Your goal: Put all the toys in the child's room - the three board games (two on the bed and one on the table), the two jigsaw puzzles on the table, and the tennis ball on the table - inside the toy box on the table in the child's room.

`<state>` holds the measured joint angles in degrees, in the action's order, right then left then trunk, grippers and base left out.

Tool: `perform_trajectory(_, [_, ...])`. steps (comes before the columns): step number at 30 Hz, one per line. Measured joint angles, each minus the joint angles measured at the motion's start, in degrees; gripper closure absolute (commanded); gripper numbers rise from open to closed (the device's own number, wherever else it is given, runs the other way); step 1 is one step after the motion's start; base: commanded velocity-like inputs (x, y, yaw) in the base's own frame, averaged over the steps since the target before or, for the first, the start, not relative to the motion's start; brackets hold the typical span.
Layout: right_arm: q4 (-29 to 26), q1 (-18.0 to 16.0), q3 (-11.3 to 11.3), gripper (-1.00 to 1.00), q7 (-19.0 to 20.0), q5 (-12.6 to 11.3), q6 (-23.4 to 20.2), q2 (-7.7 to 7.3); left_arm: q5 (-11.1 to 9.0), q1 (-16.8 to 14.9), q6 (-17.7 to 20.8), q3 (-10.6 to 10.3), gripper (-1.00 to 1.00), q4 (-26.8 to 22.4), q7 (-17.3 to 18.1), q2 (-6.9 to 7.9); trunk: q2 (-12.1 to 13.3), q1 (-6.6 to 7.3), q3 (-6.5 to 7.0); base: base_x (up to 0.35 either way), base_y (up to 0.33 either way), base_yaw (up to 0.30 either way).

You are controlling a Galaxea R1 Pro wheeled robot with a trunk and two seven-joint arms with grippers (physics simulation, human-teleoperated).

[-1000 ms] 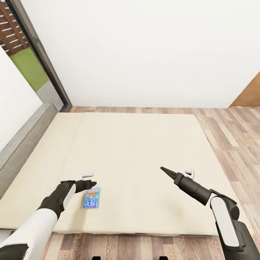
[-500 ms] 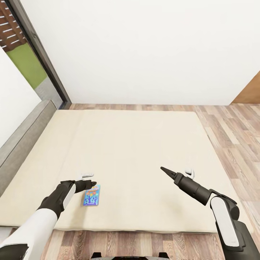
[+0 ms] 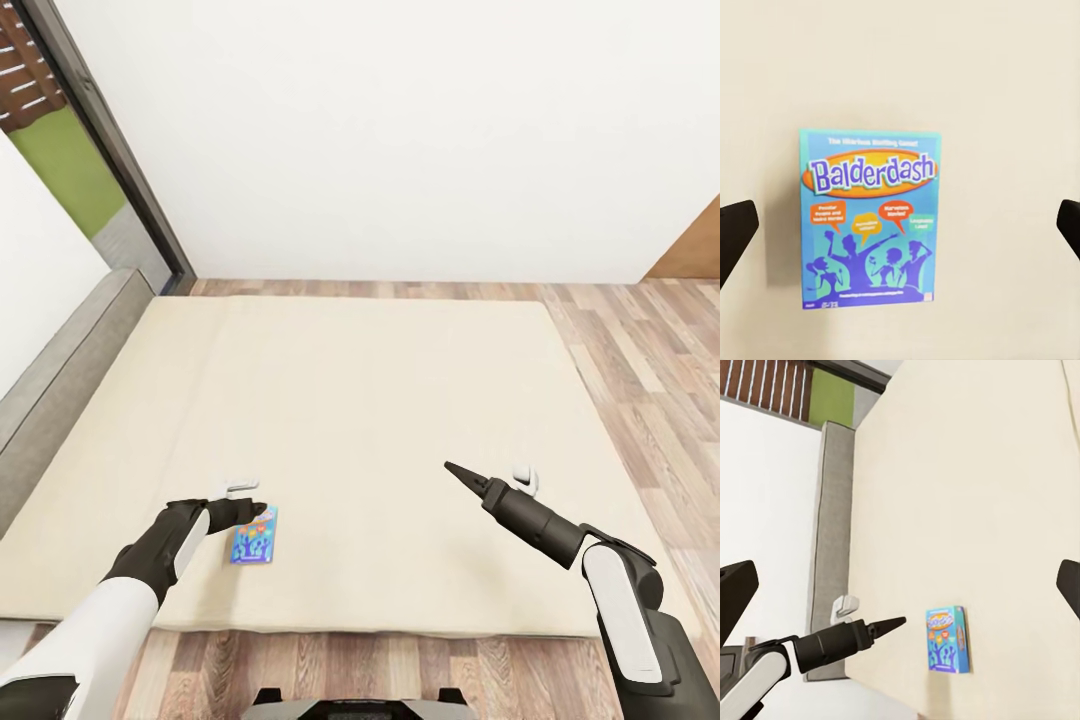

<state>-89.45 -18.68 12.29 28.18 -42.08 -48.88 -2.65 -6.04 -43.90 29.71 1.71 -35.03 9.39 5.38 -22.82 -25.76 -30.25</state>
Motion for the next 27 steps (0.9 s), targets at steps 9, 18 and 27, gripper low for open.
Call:
perform_trajectory(9, [0.0, 0.0, 0.0, -1.0, 0.0, 0.0, 0.0, 0.0, -0.1, 0.0, 0.0, 0.1, -1.0, -0.1, 0.1, 0.15, 0.0, 0.0, -0.85, 0.0, 0.0, 0.0])
perform_trajectory(18, [0.0, 0.0, 0.0, -1.0, -0.1, 0.0, 0.0, 0.03, -0.1, 0.0, 0.0, 0.1, -1.0, -0.3, 1.4, 0.3, 0.0, 0.0, -1.69, 0.0, 0.0, 0.0])
perform_trajectory(27, [0.0, 0.0, 0.1, -1.0, 0.1, -0.1, -0.3, -0.07, -0.2, 0.0, 0.2, 0.2, -1.0, -1.7, 2.8, 0.48, 0.0, 0.0, -2.53, 0.0, 0.0, 0.0])
